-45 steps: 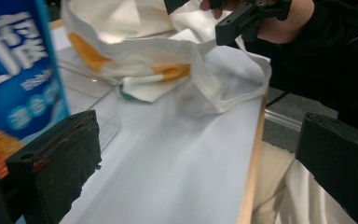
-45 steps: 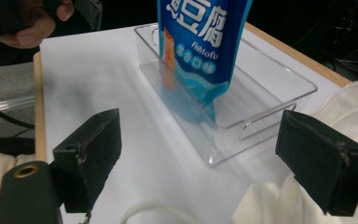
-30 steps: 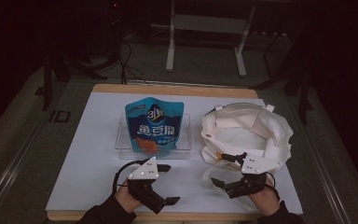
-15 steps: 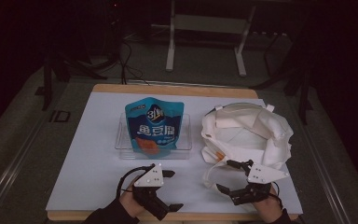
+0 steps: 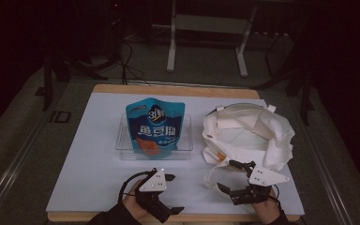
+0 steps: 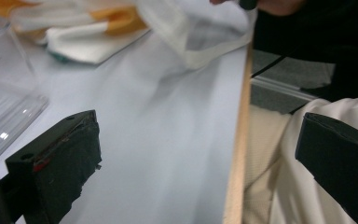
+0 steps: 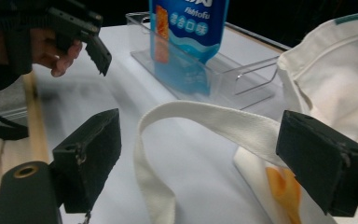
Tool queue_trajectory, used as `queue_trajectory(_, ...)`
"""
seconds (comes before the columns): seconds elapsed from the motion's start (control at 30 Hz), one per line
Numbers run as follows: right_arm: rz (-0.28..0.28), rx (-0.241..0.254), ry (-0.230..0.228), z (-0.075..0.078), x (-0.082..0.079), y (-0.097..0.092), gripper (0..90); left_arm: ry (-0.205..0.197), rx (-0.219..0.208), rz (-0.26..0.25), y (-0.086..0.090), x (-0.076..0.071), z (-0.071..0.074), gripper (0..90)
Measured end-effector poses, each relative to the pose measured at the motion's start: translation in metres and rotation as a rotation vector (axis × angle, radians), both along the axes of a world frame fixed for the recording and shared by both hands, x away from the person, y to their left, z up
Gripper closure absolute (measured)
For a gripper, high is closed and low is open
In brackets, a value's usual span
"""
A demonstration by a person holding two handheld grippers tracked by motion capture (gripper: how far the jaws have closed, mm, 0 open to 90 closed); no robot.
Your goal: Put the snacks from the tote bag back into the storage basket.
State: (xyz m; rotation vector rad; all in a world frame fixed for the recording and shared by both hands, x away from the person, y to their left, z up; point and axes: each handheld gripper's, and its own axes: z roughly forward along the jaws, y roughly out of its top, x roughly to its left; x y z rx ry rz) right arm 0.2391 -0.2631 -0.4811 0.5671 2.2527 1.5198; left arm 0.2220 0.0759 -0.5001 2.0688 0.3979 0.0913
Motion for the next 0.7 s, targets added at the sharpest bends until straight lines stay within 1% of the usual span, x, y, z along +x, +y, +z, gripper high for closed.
queue_trajectory(0.03,-0.019,-0.001,-0.009,-0.0006,-0.0003,-0.0002,14.0,0.009,-0.008,0.007,0.0006,0.001,-0.0015,0.3)
queue_trajectory(0.07,-0.022,0.0,-0.011,-0.0011,0.0003,-0.0005,13.9,0.011,-0.012,0.016,0.0007,0.0014,-0.003,0.3)
queue_trajectory(0.13,-0.037,0.004,-0.013,-0.0026,0.0007,-0.0012,13.9,0.01,-0.005,0.02,0.0003,0.0019,-0.0049,0.4)
queue_trajectory(0.17,-0.032,0.009,0.0,-0.0034,0.001,-0.0014,13.8,0.004,0.005,0.024,-0.0001,0.0018,-0.0055,0.3)
queue_trajectory(0.2,-0.03,0.009,0.001,-0.0043,0.0015,-0.0012,13.8,-0.002,0.008,0.023,-0.0003,0.0016,-0.0059,0.3)
queue_trajectory(0.23,-0.033,0.0,-0.013,-0.0049,0.0014,-0.0011,13.8,-0.004,0.008,0.024,-0.0005,0.0013,-0.006,0.3)
queue_trajectory(0.27,-0.03,-0.002,-0.011,-0.0052,0.0011,-0.0005,13.8,-0.014,0.01,0.035,-0.0006,0.0008,-0.0058,0.3)
queue_trajectory(0.33,-0.029,-0.007,-0.015,-0.0061,0.0013,0.0004,13.9,-0.008,-0.012,0.04,0.0008,0.0011,-0.0051,0.3)
queue_trajectory(0.37,-0.019,-0.007,-0.009,-0.0065,0.0014,0.0008,13.9,-0.009,-0.021,0.045,0.0019,0.0014,-0.0047,0.3)
queue_trajectory(0.43,-0.018,-0.016,-0.021,-0.0076,0.0011,0.0021,13.9,-0.003,-0.025,0.04,0.0029,0.002,-0.0042,0.3)
queue_trajectory(0.53,0.0,-0.018,-0.026,-0.0083,0.0012,0.0037,13.9,-0.003,-0.025,0.038,0.0026,0.001,-0.0042,0.3)
queue_trajectory(0.63,0.011,-0.016,-0.018,-0.0083,0.0017,0.004,14.0,-0.014,-0.014,0.029,0.0016,-0.0015,-0.0036,0.3)
queue_trajectory(0.7,0.017,-0.016,-0.026,-0.0083,0.0019,0.0041,14.0,-0.023,-0.016,0.029,0.0012,-0.0026,-0.0032,0.3)
